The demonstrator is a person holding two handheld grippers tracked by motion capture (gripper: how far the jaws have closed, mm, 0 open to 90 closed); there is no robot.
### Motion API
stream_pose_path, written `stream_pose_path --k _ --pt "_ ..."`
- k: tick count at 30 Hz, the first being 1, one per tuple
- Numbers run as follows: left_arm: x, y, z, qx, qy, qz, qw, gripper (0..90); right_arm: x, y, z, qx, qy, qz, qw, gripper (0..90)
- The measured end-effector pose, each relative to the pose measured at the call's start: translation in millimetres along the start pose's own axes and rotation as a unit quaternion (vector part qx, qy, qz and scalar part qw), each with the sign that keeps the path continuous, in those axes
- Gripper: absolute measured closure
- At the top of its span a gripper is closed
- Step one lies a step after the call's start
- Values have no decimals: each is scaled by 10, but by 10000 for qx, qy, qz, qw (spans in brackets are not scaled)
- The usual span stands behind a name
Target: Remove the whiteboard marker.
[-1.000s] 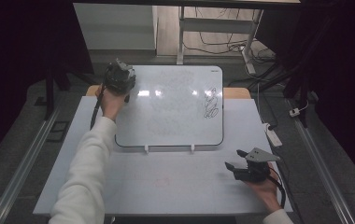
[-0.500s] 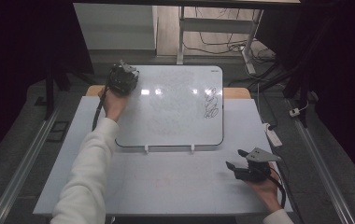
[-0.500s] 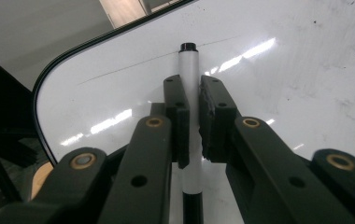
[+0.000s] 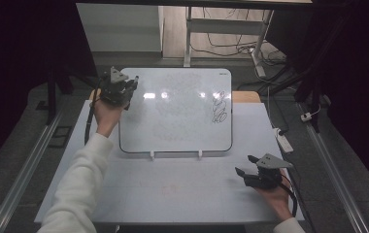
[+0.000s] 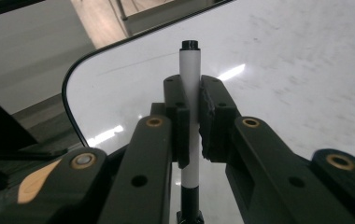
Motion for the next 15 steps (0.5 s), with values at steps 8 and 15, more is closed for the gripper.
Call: stream_pose_path --k 8,15 --pt "-80 -339 -147 -385 -146 -308 9987 821 16 0 7 -15 -22 -42 10000 301" --pt "-260 -621 -366 -791 -277 -395 9957 820 21 -4 9 -8 -12 -54 10000 300"
Point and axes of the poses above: each handheld gripper's, and its own axes: y roughly forward along the jaws, x roughly out of its top, z roughly to its left, the point moved 5 cm from there along y, roughly forward along the jaws, and after that the axes turned 12 degrees about -z, right-handed, at the moved point
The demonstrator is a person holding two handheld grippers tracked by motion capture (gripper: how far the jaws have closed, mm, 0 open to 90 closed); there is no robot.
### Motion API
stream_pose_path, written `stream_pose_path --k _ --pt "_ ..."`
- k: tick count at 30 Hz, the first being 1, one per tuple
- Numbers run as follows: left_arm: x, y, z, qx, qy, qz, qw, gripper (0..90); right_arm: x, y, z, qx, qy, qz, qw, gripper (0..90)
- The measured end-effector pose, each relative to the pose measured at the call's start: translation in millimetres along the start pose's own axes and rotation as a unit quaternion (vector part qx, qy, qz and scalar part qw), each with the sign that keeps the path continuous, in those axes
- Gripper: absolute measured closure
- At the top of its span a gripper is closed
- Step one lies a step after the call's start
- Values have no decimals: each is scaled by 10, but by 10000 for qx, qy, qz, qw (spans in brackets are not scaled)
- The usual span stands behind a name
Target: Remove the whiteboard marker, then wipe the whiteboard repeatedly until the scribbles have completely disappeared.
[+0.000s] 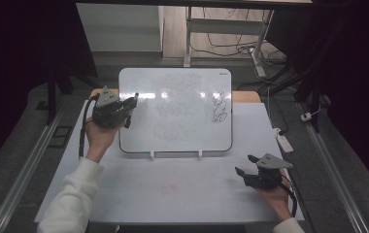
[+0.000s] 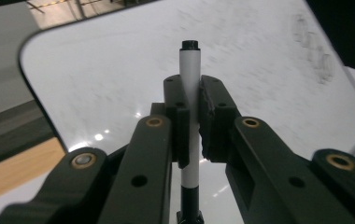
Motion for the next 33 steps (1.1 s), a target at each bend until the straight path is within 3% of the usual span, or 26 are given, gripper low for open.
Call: stream_pose_path --k 6,13,17,19,26,33 --pt "-132 -179 -186 -272 -113 -77 9995 820 14 -2 9 6 -23 -29 10000 300" --pt "-233 -259 -380 -605 -182 -188 9978 820 15 11 20 5 -29 -18 10000 300" --pt "-293 -219 -470 -727 -164 -114 9972 820 11 21 18 42 50 -50 10000 300" --pt "-303 -195 -530 -864 -230 -104 9959 820 10 26 20 46 27 -52 10000 300" --pt "-307 -108 -847 -1304 -131 2 9914 820 21 22 30 67 16 -112 9999 301" --pt "-292 -1 -1054 -1527 -69 71 9882 819 57 14 50 125 47 -229 9996 294"
Point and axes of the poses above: each handheld gripper's, and its own axes: y roughly forward along the jaws, x roughly out of its top, z roughly to its left, the point moved 5 cm from there along y, roughly forward along the jaws, and after that the axes turned 12 degrees about -z, right-handed, at the moved point
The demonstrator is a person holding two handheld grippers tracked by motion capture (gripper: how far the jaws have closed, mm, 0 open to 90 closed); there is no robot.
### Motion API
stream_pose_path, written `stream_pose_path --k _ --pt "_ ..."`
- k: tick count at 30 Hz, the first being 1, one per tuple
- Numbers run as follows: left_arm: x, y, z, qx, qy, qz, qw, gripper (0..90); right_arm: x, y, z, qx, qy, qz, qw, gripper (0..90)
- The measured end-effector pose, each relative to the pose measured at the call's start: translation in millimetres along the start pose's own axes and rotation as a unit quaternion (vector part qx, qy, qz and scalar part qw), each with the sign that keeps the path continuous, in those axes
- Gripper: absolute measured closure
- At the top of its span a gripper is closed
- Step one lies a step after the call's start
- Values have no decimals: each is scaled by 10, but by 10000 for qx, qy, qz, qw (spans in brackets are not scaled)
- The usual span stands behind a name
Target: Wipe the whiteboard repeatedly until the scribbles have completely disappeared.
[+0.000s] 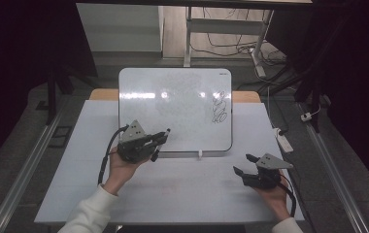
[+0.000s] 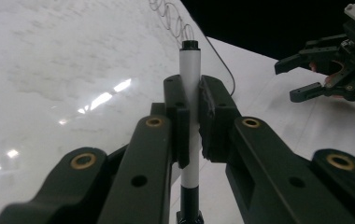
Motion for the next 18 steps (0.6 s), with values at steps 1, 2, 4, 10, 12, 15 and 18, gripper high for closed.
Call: stream_pose_path --k 1,2,4,10,12,15,18 --pt "-1 26 -15 -27 1 12 10000 820 7 -1 8 7 -3 -7 10000 294" --pt "-1 50 -29 -56 2 19 10000 820 14 -2 16 32 4 -30 10000 294" --pt "-4 95 -60 -107 10 39 9999 820 41 1 38 124 116 -94 9998 294" --pt "-33 197 -127 -218 1 114 9997 820 99 32 110 343 259 -129 9990 292" --pt "-45 226 -145 -264 -9 131 9996 820 145 75 190 518 365 -60 9980 294" --pt "-61 275 -171 -320 -1 169 9993 820 175 116 252 635 402 -21 9972 294" --pt "-72 327 -195 -373 31 208 9991 820 236 205 386 860 415 49 9954 294"
Point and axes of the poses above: each handheld gripper's, and its own axes: y roughly forward along the jaws, x roughly out of its top, z roughly to its left, the point moved 5 cm from there along y, roughly forward along the jaws, and after that the axes turned 12 degrees about -z, right-handed, at the moved point
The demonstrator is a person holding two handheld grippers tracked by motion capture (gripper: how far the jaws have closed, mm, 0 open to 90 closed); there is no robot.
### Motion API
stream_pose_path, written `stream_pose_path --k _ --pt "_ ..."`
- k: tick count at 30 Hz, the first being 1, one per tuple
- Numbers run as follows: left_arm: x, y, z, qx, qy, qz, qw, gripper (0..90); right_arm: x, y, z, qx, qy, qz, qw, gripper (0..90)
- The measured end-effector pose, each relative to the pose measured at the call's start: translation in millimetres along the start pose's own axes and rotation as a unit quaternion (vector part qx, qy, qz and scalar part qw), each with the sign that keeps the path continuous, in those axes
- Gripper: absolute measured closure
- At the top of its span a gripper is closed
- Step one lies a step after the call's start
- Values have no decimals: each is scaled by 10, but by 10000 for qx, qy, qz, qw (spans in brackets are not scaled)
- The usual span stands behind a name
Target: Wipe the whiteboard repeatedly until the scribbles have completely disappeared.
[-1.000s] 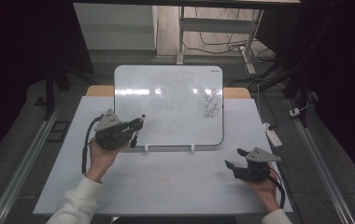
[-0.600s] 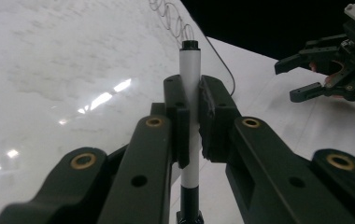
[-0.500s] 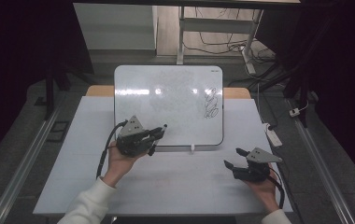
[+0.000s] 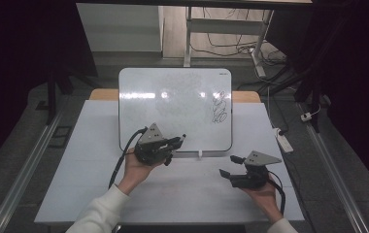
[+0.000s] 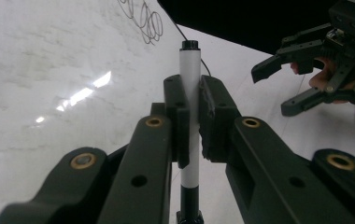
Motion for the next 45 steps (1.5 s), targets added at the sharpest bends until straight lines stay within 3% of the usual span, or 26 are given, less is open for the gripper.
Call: stream_pose_path --k 8,15,18,23,24,29,35,42,45 --pt "-17 153 -92 -143 61 47 9999 820 124 174 174 311 24 -57 9995 272" --pt "-32 284 -185 -175 121 12 9998 820 261 296 321 551 222 -156 9981 270" --pt "-34 347 -232 -183 156 -11 9997 820 322 404 407 664 383 -33 9971 326" --pt "-45 439 -305 -178 275 -16 9995 820 365 516 443 658 592 102 9960 391" --pt "-47 453 -315 -188 294 -19 9994 820 387 558 450 697 739 120 9948 431" --pt "-54 500 -359 -144 388 -12 9991 820 401 645 470 802 1034 210 9912 518" --pt "-71 526 -385 -75 476 14 9988 820 394 719 500 812 1174 313 9893 559" --pt "-66 529 -414 -54 504 -17 9987 819 363 809 518 843 1378 435 9859 720" --pt "-69 530 -418 -28 479 -26 9988 817 354 825 509 818 1470 464 9846 740"
Point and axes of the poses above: each handheld gripper's, and its own axes: y roughly forward along the jaws, x roughly out of its top, z roughly to its left, the point moved 5 cm from there along y, roughly forward along the jaws, and after that the axes turned 12 degrees about -z, right-handed, at the moved point
